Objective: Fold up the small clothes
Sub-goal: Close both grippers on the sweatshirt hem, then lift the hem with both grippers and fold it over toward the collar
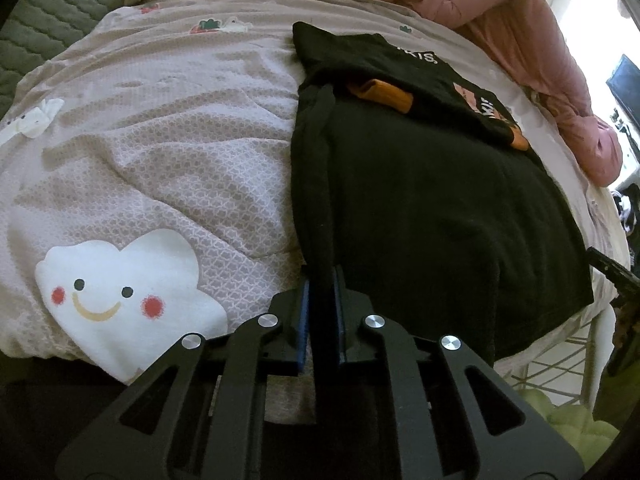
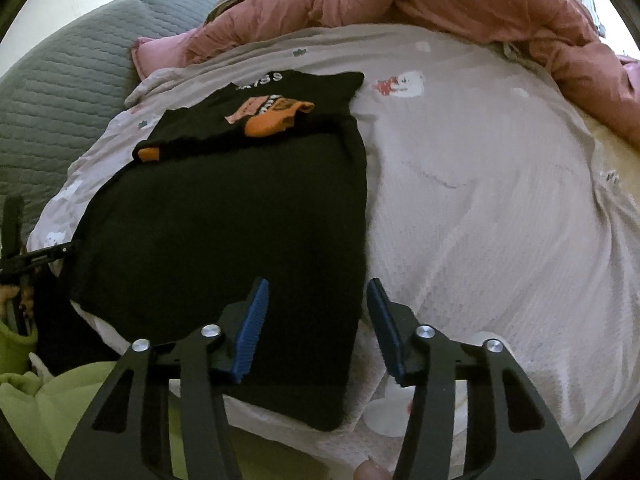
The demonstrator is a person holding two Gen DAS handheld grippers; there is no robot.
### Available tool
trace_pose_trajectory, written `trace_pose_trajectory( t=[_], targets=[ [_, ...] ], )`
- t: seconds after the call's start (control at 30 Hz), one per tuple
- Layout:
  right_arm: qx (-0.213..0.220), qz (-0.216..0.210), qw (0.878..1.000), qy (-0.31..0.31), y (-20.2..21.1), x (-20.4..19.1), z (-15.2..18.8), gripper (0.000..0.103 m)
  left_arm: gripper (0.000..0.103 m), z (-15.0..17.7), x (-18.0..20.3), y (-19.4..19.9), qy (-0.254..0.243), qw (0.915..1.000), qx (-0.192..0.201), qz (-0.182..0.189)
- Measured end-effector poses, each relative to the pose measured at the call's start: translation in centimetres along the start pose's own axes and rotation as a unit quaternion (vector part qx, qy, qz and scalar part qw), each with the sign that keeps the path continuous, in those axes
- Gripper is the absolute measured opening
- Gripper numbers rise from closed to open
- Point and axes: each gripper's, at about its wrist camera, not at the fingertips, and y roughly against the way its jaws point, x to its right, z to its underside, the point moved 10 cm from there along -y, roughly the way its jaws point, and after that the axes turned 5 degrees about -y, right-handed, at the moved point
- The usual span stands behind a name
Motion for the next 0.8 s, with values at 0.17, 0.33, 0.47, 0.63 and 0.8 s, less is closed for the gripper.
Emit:
trace_pose_trajectory(
  t=[0.17, 0.33, 0.47, 0.63, 0.8],
  targets=[
    [-0.013, -0.01, 1.0, -0.011, -0.8, 0.3, 0.7, 0.04, 0.005, 0.1, -0.2, -0.1, -0.001, 1.0, -0.003, -0.002],
    [-0.023, -0.025, 0.999, -0.025, -1.5, 0.7, 1.6, 0.04, 0.007, 0.1, -0.3, -0.4, 0.0, 1.0, -0.009, -0.003],
    [-0.023, -0.035, 0.999, -0.016, -1.4, 0.4, 1.5, 0.03, 0.008, 0.2, -0.2, -0.6, 0.0, 0.9999, -0.011, -0.004],
    [-0.012, -0.051, 0.999, -0.003, -0.4, -0.5, 0.6, 0.009, 0.003, 0.2, 0.0, -0.5, -0.001, 1.0, -0.004, 0.0],
    [0.022, -0.069, 0.997, -0.003, 1.6, -0.8, -1.2, 0.008, 0.002, -0.8, 0.3, 1.3, 0.002, 0.9997, 0.022, 0.009]
  ],
)
